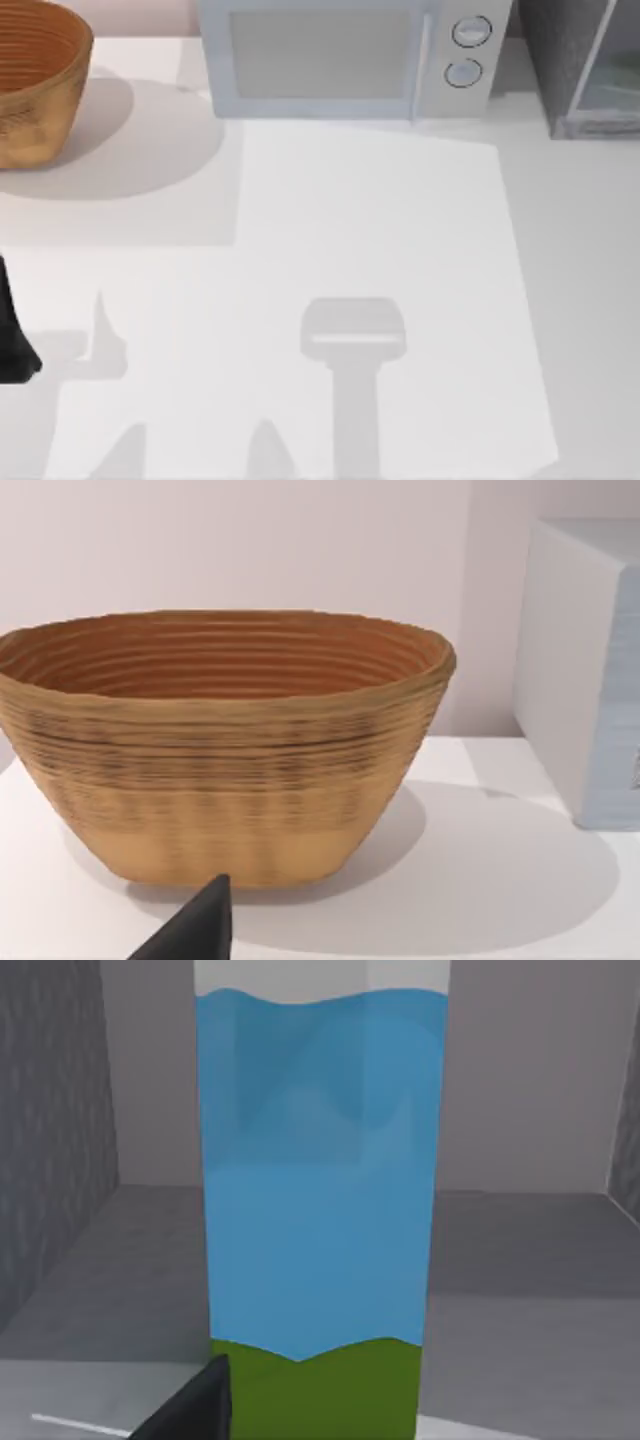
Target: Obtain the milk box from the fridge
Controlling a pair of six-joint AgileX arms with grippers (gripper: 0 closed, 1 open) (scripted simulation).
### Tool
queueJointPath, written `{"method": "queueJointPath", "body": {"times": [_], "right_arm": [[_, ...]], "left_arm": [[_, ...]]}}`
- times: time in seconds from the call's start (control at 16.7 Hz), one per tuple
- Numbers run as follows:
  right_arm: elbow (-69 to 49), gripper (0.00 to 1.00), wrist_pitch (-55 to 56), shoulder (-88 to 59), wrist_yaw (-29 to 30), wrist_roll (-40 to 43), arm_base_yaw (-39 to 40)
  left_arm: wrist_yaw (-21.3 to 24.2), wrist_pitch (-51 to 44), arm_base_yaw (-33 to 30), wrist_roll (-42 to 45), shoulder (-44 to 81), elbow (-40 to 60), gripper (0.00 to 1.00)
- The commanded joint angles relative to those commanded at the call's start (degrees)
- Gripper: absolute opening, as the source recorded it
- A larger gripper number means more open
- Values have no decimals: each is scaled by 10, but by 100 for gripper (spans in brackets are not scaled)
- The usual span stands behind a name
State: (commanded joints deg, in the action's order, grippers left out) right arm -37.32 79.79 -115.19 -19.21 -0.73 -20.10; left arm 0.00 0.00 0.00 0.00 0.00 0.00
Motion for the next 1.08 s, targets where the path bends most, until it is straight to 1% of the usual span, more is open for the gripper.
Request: {"method": "queueJointPath", "body": {"times": [0.24, 0.42, 0.84, 1.08], "right_arm": [[-157, 100, -94, -68, 67, 0, 60], [-214, 100, -138, -94, 98, 0, 88], [-230, 100, -148, -101, 102, 0, 91], [-316, 100, -187, -146, 109, 1, 97]], "left_arm": [[0, 0, 0, 0, 0, 0, 100], [0, 0, 0, 0, 0, 0, 100], [0, 0, 0, 0, 0, 0, 100], [0, 0, 0, 0, 0, 0, 100]]}}
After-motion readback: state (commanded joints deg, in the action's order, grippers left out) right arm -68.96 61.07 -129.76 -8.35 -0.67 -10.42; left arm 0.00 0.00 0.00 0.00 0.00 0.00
